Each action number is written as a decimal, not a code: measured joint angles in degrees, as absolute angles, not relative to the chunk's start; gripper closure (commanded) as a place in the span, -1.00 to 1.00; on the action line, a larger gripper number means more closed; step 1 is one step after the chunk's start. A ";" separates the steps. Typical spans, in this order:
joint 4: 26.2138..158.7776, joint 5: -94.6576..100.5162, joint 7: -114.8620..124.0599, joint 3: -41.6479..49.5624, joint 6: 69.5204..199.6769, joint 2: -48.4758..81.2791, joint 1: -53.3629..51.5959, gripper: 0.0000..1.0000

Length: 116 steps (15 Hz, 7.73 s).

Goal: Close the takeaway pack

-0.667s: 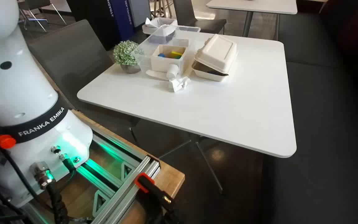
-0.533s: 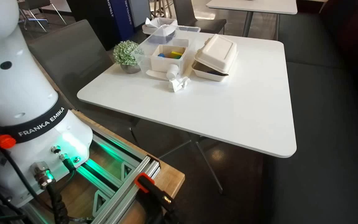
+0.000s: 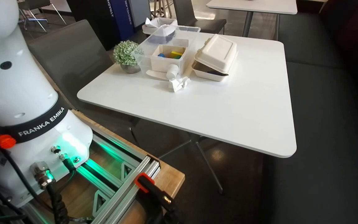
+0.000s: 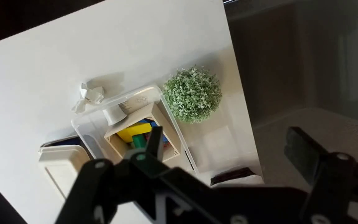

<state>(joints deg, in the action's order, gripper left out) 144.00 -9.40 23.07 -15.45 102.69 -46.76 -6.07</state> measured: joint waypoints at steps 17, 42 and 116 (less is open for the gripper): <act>139.59 -8.80 41.06 -7.79 111.73 -29.18 10.17 -1.00; 144.23 12.15 76.51 -4.13 148.14 -8.51 16.09 -1.00; 128.79 37.66 92.22 -2.53 165.22 19.38 11.99 -1.00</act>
<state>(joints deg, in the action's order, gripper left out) 128.79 37.66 92.22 -2.53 165.22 19.38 11.99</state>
